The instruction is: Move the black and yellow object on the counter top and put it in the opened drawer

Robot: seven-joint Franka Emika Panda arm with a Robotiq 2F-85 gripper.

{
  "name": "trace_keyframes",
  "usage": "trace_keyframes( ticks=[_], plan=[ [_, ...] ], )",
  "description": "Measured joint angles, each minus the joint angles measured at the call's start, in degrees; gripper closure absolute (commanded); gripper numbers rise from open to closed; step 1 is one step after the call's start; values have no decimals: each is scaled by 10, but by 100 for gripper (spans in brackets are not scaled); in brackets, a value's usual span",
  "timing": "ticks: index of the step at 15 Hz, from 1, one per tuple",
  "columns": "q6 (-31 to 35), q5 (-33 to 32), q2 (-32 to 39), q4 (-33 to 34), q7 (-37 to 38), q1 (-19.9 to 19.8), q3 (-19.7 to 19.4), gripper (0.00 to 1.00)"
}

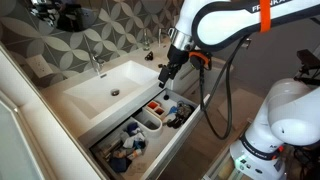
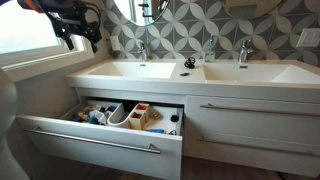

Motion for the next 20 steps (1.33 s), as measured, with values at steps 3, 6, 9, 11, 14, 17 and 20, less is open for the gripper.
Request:
trace_keyframes(
  ticks=[3,6,9,11,14,17,20],
  plan=[
    [0,0,0,0,0,0,0,0],
    [0,0,0,0,0,0,0,0],
    [0,0,0,0,0,0,0,0],
    [0,0,0,0,0,0,0,0],
    [5,0,0,1,1,-1,0,0],
    [41,-1,0,13,10,-25,-9,0],
    [42,-21,4,50,11,-74,-30,0]
  ],
)
